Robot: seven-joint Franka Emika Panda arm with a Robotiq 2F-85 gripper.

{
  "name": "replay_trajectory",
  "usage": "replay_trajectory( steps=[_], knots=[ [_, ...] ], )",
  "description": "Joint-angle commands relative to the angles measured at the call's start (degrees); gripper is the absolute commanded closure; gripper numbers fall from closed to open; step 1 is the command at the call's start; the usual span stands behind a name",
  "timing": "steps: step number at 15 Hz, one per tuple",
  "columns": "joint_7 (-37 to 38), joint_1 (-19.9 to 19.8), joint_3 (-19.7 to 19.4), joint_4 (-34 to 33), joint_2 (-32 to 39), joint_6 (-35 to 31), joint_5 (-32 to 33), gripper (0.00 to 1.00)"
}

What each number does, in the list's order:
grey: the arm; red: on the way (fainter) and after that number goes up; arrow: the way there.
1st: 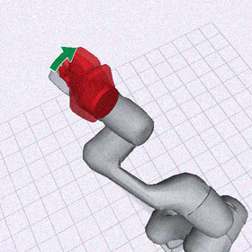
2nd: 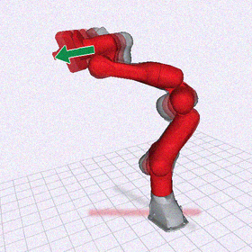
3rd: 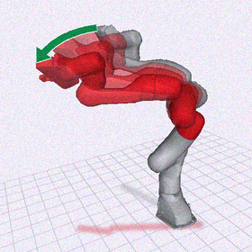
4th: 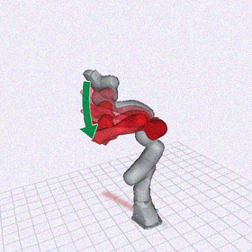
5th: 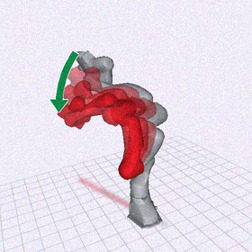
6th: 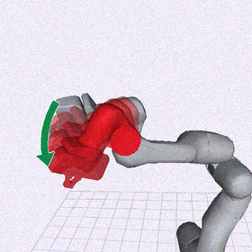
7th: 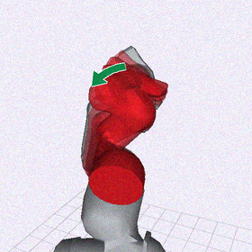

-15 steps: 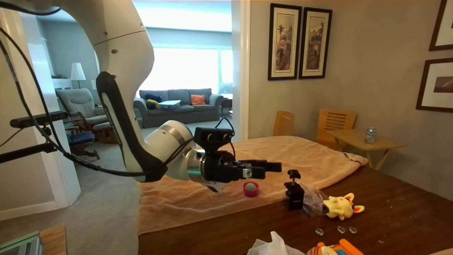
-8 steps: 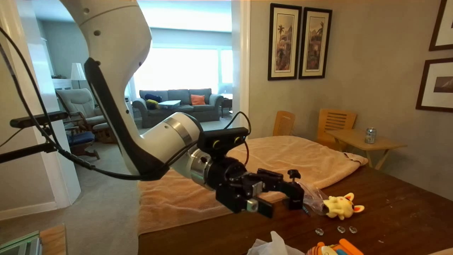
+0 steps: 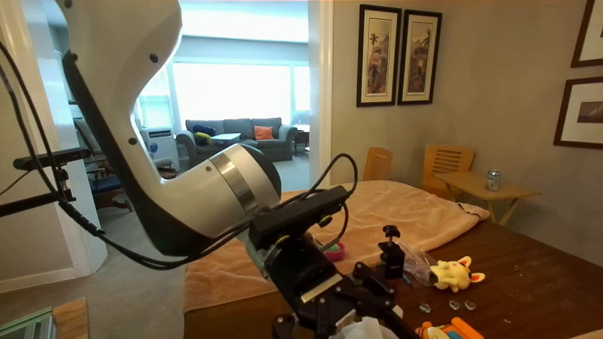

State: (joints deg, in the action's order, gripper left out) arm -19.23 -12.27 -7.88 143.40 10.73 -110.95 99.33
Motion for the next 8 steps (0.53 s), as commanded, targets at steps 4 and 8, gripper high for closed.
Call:
replay_trajectory(
  steps=[4, 8],
  knots=[
    [11.6, -3.72, -4.22, 2.23, -4.9, -18.69, 9.88, 0.0],
    [21.38, -5.47, -6.59, 0.58, -4.77, -26.86, 27.74, 0.0]
  ],
)
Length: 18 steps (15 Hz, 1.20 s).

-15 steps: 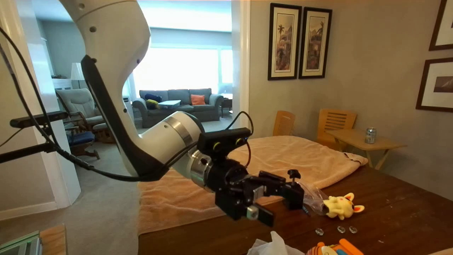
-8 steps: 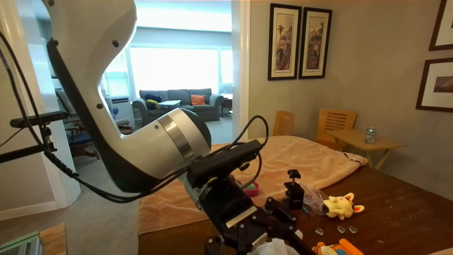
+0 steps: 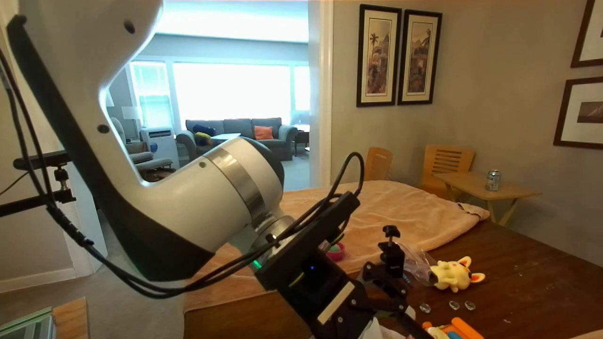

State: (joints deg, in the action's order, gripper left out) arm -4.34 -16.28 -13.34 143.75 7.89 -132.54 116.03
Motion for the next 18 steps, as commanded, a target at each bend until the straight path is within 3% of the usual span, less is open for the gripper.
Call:
replay_trajectory(
  steps=[1, 2, 9, 10, 18],
  knots=[
    [8.56, -2.0, -1.55, 0.17, -2.46, -7.69, 15.42, 0.0],
    [4.82, -0.83, -1.04, -0.2, -0.33, -3.87, 8.44, 0.0],
    [5.58, -0.88, -1.21, -0.17, -0.19, -4.39, 9.22, 0.0],
    [6.29, -0.7, -0.89, -0.86, 0.04, -4.62, 7.09, 0.0],
    [11.33, -1.86, -0.66, -6.5, -0.56, -22.45, -8.36, 0.0]
  ],
)
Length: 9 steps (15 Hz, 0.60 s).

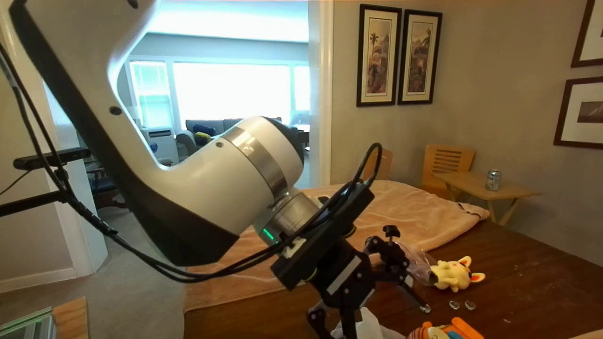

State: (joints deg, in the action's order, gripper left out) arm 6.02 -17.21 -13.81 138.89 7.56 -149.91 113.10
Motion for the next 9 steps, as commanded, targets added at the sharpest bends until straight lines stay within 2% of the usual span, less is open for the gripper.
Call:
replay_trajectory(
  steps=[1, 9],
  knots=[
    [1.23, -1.15, -0.38, -2.07, 0.01, -6.67, -7.56, 0.0],
    [2.89, -2.85, -1.15, -2.91, 1.86, -16.26, -26.26, 0.0]
  ],
)
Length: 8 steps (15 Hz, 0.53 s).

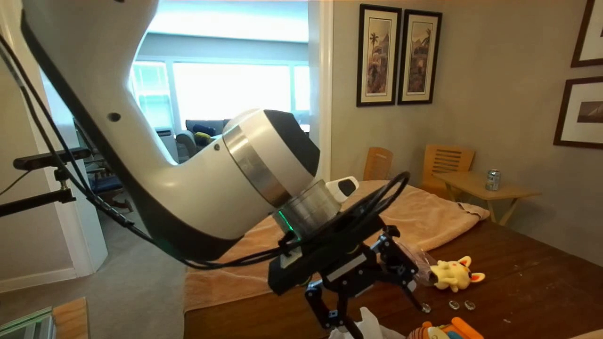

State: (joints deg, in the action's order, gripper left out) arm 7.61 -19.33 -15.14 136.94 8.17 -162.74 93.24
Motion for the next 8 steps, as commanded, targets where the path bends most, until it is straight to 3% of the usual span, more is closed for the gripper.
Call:
replay_trajectory(
  steps=[1, 5, 8],
  knots=[
    [1.73, -0.86, 0.22, -0.97, 1.32, -4.55, -8.58, 0.0],
    [1.66, -2.48, -0.36, -0.66, 1.27, -12.02, -16.8, 0.0],
    [0.08, -5.46, -1.08, -0.29, 2.57, -21.64, -21.95, 0.0]
  ],
)
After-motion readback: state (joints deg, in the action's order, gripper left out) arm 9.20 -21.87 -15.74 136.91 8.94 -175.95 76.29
